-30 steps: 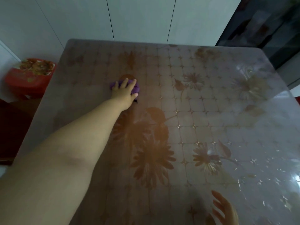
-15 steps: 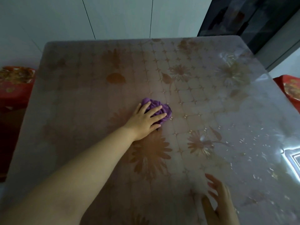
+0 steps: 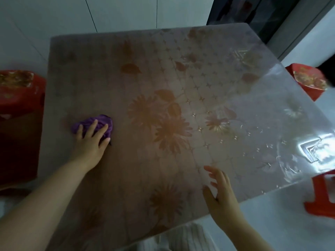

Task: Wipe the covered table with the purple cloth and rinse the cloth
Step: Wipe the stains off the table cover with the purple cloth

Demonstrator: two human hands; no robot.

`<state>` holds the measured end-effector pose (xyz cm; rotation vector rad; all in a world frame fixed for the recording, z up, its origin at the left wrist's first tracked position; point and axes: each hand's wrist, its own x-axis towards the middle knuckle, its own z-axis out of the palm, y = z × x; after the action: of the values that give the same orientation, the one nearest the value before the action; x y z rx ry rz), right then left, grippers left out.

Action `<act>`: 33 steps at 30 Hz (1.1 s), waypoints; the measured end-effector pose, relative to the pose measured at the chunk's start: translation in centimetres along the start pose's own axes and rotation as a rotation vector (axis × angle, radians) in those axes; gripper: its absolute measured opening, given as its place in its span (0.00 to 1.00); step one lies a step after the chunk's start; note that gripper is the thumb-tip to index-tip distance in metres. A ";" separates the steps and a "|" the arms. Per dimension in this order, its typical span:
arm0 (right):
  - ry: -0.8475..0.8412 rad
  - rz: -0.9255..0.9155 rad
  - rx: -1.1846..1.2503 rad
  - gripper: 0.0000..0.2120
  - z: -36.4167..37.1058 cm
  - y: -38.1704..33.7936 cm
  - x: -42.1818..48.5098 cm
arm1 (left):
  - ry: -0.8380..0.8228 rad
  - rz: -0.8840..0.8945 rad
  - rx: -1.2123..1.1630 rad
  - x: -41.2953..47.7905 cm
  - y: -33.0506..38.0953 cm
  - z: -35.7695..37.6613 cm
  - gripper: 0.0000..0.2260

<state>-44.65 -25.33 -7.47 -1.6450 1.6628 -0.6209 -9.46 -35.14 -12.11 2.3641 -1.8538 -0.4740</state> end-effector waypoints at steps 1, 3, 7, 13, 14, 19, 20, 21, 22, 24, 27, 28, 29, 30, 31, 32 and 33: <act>0.001 0.003 0.000 0.25 0.3 -0.2 -0.8 | -0.050 -0.012 -0.008 -1.5 1.0 0.0 0.22; -0.011 0.014 -0.014 0.23 0.9 -0.5 -1.8 | -0.152 -0.014 -0.012 -4.2 3.8 0.0 0.23; -0.136 0.048 -0.093 0.24 2.2 -1.7 -3.0 | -0.269 0.146 -0.083 -8.9 9.9 1.2 0.25; -0.283 -0.015 -0.230 0.33 5.1 -4.4 -1.6 | -0.357 0.315 -0.364 -12.6 11.2 0.5 0.27; -0.290 -0.033 -0.250 0.33 5.4 -5.0 -1.0 | -0.334 0.313 -0.383 -13.0 10.2 -0.2 0.27; -0.318 -0.002 -0.380 0.41 8.0 -7.1 4.2 | -0.248 0.133 -0.361 -14.6 3.4 -2.6 0.28; -0.322 0.014 -0.405 0.41 8.8 -7.3 5.2 | -0.237 0.102 -0.376 -15.0 2.5 -2.9 0.28; -0.326 0.015 -0.433 0.40 9.7 -7.5 5.8 | -0.230 0.073 -0.396 -15.2 1.8 -3.1 0.28; -0.325 -0.012 -0.463 0.38 10.6 -7.7 6.1 | -0.223 0.050 -0.414 -15.4 1.3 -3.3 0.29; -0.312 -0.143 -0.506 0.33 11.9 -7.9 5.5 | -0.212 0.021 -0.415 -15.4 1.0 -3.2 0.30; -0.370 -0.405 -0.546 0.26 12.7 -7.3 3.3 | -0.204 0.047 -0.383 -14.8 2.4 -2.6 0.31; -0.391 -0.460 -0.545 0.25 12.5 -6.6 2.6 | -0.204 0.080 -0.363 -14.5 3.3 -2.2 0.31; -0.395 -0.502 -0.552 0.25 12.1 -5.8 2.1 | -0.208 0.120 -0.333 -14.1 4.4 -1.9 0.31; -0.386 -0.534 -0.570 0.26 11.5 -4.8 1.8 | -0.215 0.160 -0.304 -13.8 5.5 -1.5 0.31; -0.377 -0.544 -0.596 0.25 10.7 -3.7 1.7 | -0.227 0.193 -0.287 -13.4 6.6 -1.1 0.32; -0.360 -0.538 -0.620 0.24 9.9 -2.4 1.7 | -0.235 0.217 -0.277 -13.0 7.7 -0.8 0.32; -0.346 -0.518 -0.643 0.25 8.8 -1.1 1.8 | -0.237 0.236 -0.268 -12.6 8.7 -0.4 0.32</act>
<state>-37.14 -25.91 -12.51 -2.5155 1.2389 0.0043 -20.03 -25.31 -7.16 1.9591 -1.9847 -0.9414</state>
